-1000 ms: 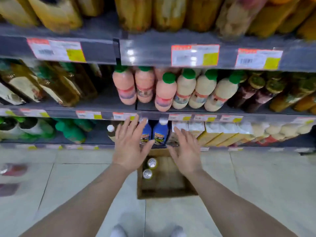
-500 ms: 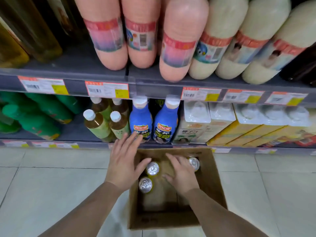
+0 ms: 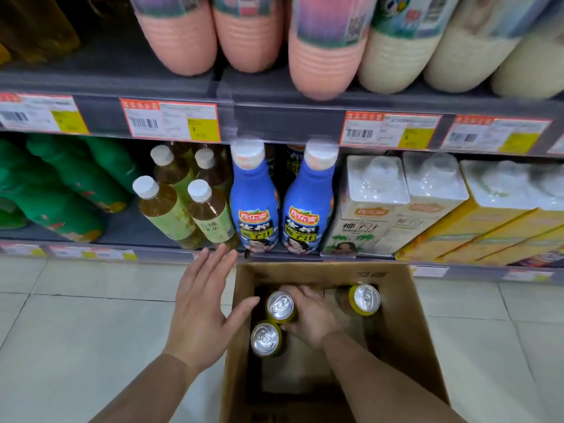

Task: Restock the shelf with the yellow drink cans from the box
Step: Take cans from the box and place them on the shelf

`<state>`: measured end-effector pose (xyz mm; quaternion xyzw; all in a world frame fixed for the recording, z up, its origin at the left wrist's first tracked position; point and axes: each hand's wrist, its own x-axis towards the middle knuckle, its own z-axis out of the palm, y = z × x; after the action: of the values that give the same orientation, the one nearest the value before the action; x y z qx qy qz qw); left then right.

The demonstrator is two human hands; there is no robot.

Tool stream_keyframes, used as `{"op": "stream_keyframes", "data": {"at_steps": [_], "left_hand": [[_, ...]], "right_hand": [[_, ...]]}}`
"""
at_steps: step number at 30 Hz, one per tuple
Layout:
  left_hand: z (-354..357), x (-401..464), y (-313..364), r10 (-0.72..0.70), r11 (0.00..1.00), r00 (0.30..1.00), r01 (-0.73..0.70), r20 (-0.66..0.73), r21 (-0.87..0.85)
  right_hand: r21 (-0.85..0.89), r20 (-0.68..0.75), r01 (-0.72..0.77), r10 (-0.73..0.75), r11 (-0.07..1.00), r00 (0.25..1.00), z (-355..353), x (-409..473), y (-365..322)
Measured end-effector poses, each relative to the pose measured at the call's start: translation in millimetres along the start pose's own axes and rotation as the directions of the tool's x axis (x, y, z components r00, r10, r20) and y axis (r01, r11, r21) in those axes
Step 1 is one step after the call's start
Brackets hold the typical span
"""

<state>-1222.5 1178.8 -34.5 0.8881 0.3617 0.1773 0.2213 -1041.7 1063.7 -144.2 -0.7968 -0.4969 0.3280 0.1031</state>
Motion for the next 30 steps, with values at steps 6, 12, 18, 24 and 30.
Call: {"op": "stream_keyframes", "data": {"at_steps": [6,12,18,24,30], "left_hand": [[6.9,0.7,6.6,0.002,1.000,1.000,-0.002,0.029,-0.010],[8.5,5.5,24.1,0.042,0.999,0.997,-0.042,0.069,0.005],[-1.4,14.1,48.7,0.102,0.994,0.986,-0.096,0.135,-0.047],[-24.0,34.3,82.7,0.145,0.964,0.980,-0.109,0.139,-0.242],[-54.5,38.9,95.8,0.122,0.909,0.987,-0.069,0.103,-0.411]], "right_hand": [[0.109,-0.035,-0.014,0.018,0.994,0.999,-18.1,-15.3,3.1],[0.190,-0.097,-0.005,0.024,0.982,0.995,-68.9,-51.3,-2.0],[0.186,-0.211,0.142,-0.102,0.972,0.972,-141.2,-88.3,-32.9],[0.173,-0.299,0.290,-0.230,0.941,0.926,-187.1,-110.3,-76.7],[0.293,-0.290,0.301,-0.216,0.908,0.933,-202.5,-117.1,-88.3]]}}
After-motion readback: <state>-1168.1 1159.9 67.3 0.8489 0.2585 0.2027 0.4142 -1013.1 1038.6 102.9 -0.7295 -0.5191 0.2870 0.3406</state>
